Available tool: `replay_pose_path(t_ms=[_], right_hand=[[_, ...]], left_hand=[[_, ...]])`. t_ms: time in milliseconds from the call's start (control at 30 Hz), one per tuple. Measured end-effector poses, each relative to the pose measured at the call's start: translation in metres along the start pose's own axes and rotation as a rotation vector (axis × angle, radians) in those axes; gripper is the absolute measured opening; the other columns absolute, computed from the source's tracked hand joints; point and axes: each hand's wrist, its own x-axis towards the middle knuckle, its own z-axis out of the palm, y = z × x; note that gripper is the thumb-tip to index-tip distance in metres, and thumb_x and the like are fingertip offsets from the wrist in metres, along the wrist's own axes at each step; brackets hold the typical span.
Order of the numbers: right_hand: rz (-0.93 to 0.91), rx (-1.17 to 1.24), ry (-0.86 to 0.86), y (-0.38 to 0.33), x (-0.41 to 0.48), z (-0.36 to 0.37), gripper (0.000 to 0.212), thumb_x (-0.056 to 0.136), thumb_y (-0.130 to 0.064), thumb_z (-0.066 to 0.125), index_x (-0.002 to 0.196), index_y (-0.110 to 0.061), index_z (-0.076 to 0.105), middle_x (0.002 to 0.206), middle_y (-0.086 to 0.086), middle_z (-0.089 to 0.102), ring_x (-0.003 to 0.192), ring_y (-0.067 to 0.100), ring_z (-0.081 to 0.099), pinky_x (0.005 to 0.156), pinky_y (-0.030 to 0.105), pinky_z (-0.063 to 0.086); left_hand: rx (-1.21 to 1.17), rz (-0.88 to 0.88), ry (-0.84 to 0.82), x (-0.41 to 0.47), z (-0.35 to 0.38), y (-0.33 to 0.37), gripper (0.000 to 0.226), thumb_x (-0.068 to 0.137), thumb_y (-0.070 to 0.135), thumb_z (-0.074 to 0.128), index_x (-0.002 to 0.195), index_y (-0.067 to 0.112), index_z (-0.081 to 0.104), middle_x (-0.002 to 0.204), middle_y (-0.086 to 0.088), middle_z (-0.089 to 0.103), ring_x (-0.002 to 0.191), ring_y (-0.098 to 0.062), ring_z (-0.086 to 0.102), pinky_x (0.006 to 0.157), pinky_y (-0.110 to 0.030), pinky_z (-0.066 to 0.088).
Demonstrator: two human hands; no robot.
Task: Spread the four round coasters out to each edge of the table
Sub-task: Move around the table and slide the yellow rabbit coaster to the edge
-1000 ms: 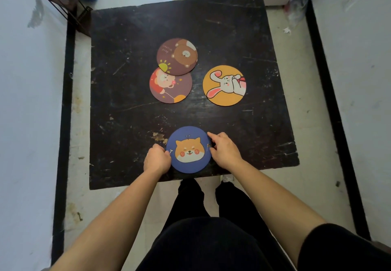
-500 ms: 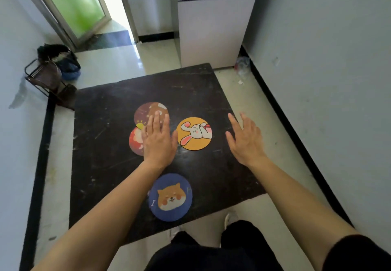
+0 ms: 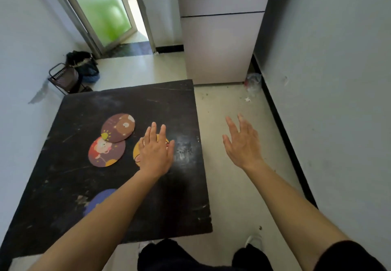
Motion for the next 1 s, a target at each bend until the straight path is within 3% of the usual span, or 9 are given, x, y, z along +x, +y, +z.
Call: replay_pose_path(t_ms=[200,367,700,1000], right_hand=[[-0.08,0.04,-0.036,0.086,0.028,-0.03,0.066,0.099,-0.043,0.042,0.155,-0.022,0.017,0.159,0.018,0.02,0.141,0.034,0.03,0.112,0.048,0.032],[-0.143,0.093,-0.063,0.101,0.083,-0.034,0.072,0.098,-0.043,0.046,0.155,-0.018,0.011,0.16,0.017,0.019,0.143,0.034,0.029,0.113,0.047,0.031],[-0.501,0.107,-0.319,0.019,0.19,0.024,0.081,0.096,-0.039,0.051,0.157,-0.02,0.001,0.162,0.014,0.02,0.146,0.032,0.027,0.115,0.045,0.03],[-0.644,0.17,-0.689,-0.095,0.246,0.102,0.092,0.094,-0.032,0.061,0.156,-0.025,-0.007,0.162,0.009,0.021,0.146,0.029,0.029,0.112,0.045,0.034]], left_hand=[[-0.048,-0.238,-0.028,-0.003,0.008,0.077,0.066,0.1,0.048,0.036,0.155,0.015,0.023,0.165,-0.019,0.015,0.151,-0.036,0.015,0.12,-0.053,0.019],[-0.02,-0.384,-0.069,0.018,0.003,0.086,0.07,0.099,0.052,0.032,0.158,0.021,0.011,0.167,-0.017,0.0,0.153,-0.035,0.001,0.12,-0.056,0.014],[-0.299,-0.913,-0.083,0.061,0.066,0.043,0.07,0.1,0.048,0.037,0.158,0.02,0.011,0.165,-0.019,0.005,0.151,-0.039,0.005,0.117,-0.057,0.015],[-0.572,-1.415,-0.079,0.08,0.107,-0.005,0.072,0.097,0.048,0.043,0.156,0.017,0.016,0.165,-0.015,0.01,0.15,-0.037,0.013,0.115,-0.057,0.022]])
